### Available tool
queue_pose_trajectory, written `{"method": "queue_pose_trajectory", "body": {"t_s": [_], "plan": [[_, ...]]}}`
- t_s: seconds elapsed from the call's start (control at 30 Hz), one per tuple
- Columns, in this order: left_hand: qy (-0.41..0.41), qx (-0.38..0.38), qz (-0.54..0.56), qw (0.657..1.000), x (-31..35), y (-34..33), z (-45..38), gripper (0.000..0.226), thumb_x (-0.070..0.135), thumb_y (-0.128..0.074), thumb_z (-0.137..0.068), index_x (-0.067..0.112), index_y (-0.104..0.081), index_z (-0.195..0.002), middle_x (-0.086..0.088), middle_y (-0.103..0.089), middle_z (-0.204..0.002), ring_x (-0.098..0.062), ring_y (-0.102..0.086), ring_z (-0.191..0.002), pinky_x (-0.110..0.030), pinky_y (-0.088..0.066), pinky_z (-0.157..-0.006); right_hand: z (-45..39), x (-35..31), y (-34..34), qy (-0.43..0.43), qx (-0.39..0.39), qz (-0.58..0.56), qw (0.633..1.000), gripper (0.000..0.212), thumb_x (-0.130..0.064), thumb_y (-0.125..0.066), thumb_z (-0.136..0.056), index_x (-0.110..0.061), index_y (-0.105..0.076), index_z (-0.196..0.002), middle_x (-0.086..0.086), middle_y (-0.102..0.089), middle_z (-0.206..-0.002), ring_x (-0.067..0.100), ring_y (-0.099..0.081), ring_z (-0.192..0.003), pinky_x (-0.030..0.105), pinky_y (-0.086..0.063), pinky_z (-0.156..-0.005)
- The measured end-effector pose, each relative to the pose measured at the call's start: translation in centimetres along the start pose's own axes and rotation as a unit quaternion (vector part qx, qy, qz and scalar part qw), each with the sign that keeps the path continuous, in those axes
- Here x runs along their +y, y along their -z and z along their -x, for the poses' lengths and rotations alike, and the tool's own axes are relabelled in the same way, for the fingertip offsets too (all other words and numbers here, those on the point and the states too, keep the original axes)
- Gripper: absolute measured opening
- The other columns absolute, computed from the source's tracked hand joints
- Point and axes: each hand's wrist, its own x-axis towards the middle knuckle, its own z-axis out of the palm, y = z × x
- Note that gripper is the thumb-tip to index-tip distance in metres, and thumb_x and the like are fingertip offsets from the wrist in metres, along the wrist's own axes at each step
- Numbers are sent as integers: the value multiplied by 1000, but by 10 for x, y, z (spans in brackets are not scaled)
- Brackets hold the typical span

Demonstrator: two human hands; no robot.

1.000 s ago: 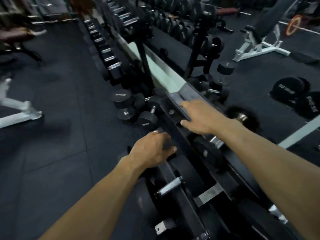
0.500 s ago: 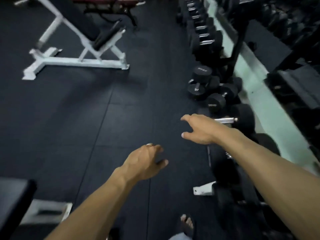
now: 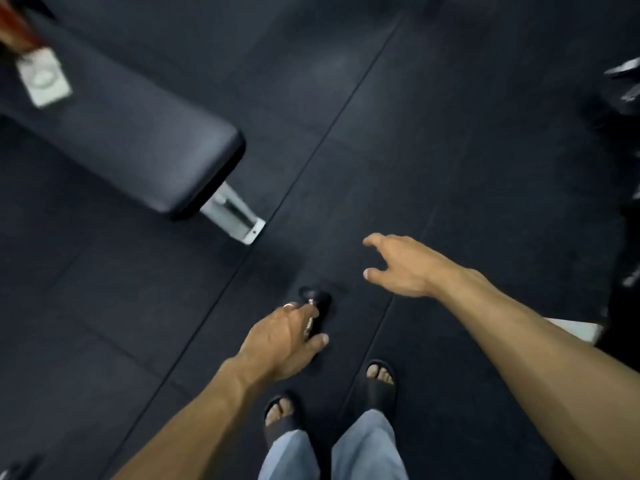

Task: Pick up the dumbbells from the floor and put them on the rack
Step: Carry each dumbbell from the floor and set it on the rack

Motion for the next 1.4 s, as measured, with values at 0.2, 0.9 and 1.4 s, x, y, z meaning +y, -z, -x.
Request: {"method": "queue_pose_trajectory", "body": {"t_s": [0.2, 0.9, 1.4], "plan": [[138, 6, 111, 984, -97, -107, -34, 45, 47, -54, -92, 27, -50, -132, 4, -55, -127, -17, -54, -118, -28, -42, -94, -93, 1, -118, 33, -67, 8, 997, 69, -39, -59, -94, -22, -28, -153, 7, -48, -145, 26, -48, -132, 41, -42, -106], [223, -49, 224, 947, -208, -298, -243, 37, 37, -82, -69, 34, -60, -98, 4, -67, -90, -19, -64, -90, -31, -50, -80, -331, 65, -323, 37, -13, -102, 994, 60, -28, -81, -77, -36, -55, -131, -10, -65, -106, 14, -61, -104, 29, -48, -98], [169, -14, 208, 963, -121, -210, -191, 34, 35, -81, -68, 34, -53, -86, 9, -63, -78, -19, -62, -83, -29, -50, -75, -239, 72, -217, 61, 43, -141, 987, 53, -28, -78, -80, -35, -56, -128, -6, -69, -109, 21, -65, -103, 41, -52, -96]]}}
